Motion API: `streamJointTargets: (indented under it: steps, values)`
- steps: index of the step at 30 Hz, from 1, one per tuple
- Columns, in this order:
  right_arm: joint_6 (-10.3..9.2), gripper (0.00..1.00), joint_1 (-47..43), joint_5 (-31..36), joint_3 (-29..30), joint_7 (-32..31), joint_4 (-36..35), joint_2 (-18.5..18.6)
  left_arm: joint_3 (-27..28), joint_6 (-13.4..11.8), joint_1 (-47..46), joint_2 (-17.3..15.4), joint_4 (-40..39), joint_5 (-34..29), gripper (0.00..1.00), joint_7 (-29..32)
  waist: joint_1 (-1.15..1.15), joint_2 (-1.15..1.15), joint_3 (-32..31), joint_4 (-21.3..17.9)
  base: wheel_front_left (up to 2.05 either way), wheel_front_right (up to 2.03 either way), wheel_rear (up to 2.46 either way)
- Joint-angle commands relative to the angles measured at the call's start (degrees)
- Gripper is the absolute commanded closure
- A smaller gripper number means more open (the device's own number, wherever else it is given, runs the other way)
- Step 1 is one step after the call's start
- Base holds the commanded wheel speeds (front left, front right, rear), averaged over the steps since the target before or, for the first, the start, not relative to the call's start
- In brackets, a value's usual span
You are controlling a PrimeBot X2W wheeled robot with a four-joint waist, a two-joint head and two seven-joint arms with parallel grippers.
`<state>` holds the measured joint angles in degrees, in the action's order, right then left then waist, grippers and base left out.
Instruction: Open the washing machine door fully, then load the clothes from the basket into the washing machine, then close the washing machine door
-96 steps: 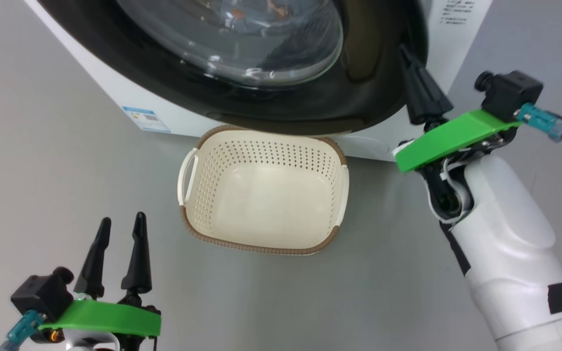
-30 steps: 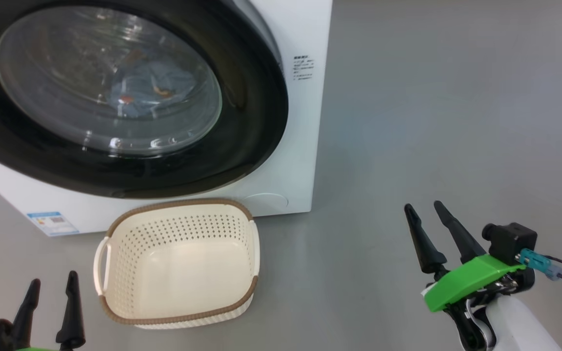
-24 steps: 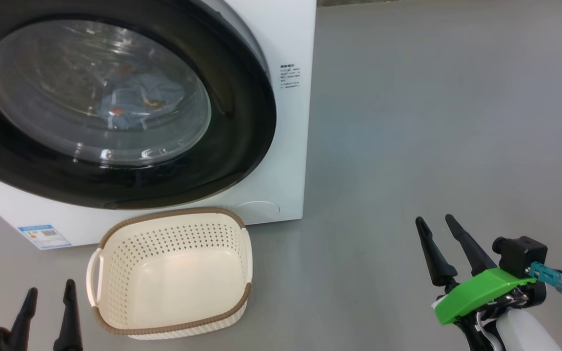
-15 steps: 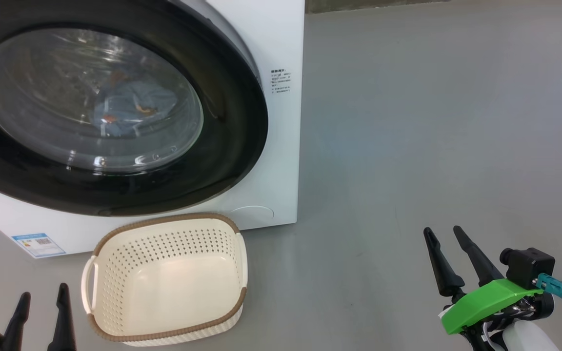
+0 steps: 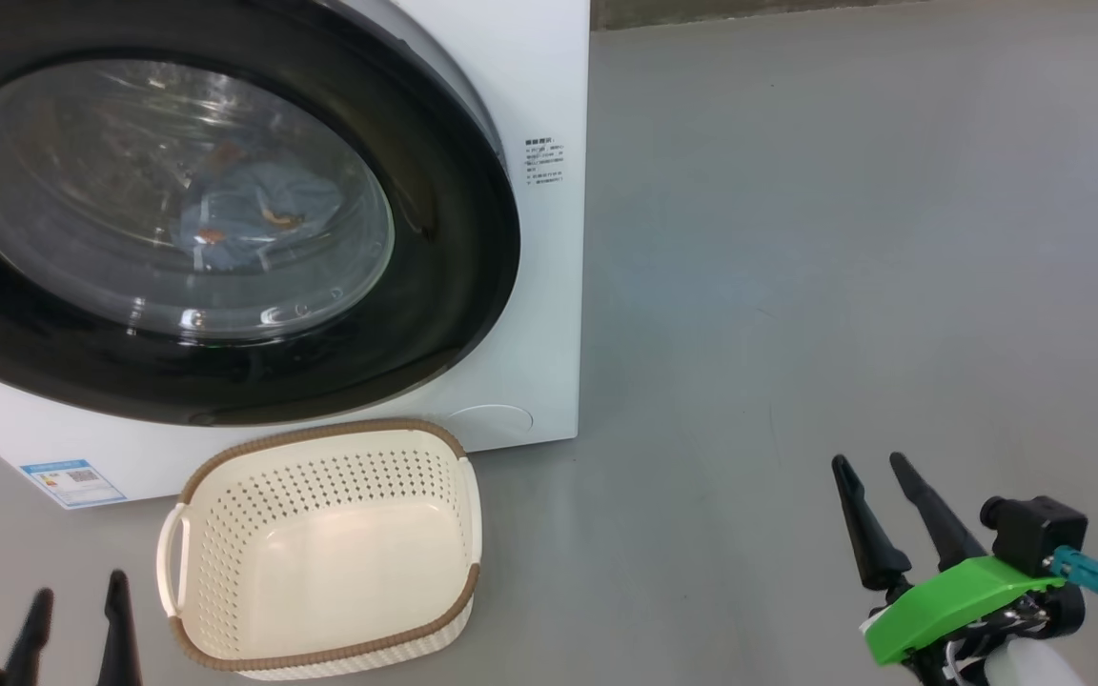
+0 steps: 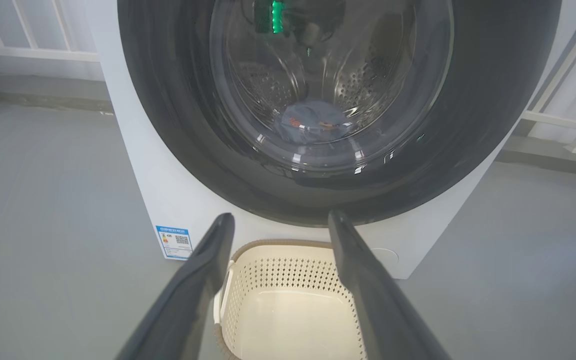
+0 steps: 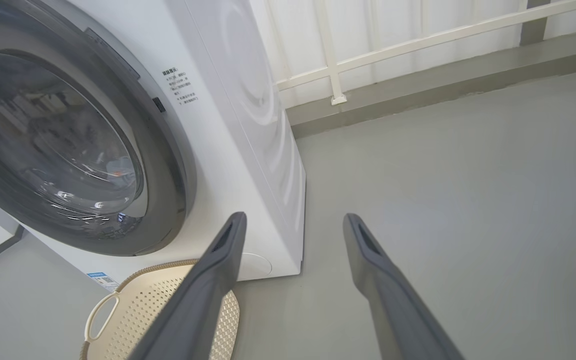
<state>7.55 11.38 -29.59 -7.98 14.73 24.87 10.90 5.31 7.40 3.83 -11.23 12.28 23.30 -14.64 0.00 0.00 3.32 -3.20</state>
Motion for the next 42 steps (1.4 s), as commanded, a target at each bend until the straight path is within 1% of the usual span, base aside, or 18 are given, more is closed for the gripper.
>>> streamJointTargets:
  steps: [1, 3, 6, 9, 13, 17, 42]
  values:
    - [0.00, 1.00, 0.00, -0.01, -0.01, 0.00, 0.02, -0.01, 0.00, 0.00, 0.00, 0.02, 0.02, 0.01, 1.00, 0.00, 0.00, 0.00, 0.00, 0.00, 0.00, 0.00, 0.00]
    - [0.00, 1.00, -0.17, -0.05, -0.36, -0.03, 1.19, -0.35, -0.32, -0.01, 0.02, 0.73, 1.21, 0.08, 1.00, 0.05, 0.00, 0.00, 0.00, 0.00, 0.00, 0.00, 0.00]
    - [0.00, 1.00, -1.61, -0.08, -0.56, -0.09, 3.12, -1.13, -1.08, -0.01, 0.04, 2.82, 3.13, 0.13, 1.00, 0.08, 0.00, 0.00, 0.00, 0.00, 0.00, 0.00, 0.00]
    - [0.00, 1.00, -1.69, -1.59, -0.22, -0.59, 2.75, -1.30, -0.97, -0.01, -0.18, 2.95, 3.04, 1.77, 1.00, 0.62, 0.02, 0.00, -0.08, 0.06, 0.00, 0.00, 0.00]
    - [0.00, 1.00, -1.90, -3.61, 0.26, -1.26, 2.24, -1.51, -0.90, -0.01, -0.42, 3.13, 2.95, 3.98, 1.00, 1.31, 0.13, 0.00, -0.32, 0.18, 0.00, 0.00, 0.00]
    - [-0.01, 1.00, -2.00, -5.61, 0.74, -1.93, 1.84, -1.73, -0.85, 0.00, -0.77, 3.31, 2.96, 6.18, 1.00, 1.96, 0.01, 0.00, -0.31, 0.28, 0.00, 0.00, 0.00]
    - [-0.02, 1.00, -2.62, -17.61, 3.64, -5.99, -0.80, -3.04, -0.42, 0.02, -2.77, 4.37, 2.74, 19.38, 1.00, 5.99, 0.00, 0.00, -0.89, 0.90, 0.00, 0.00, 0.00]
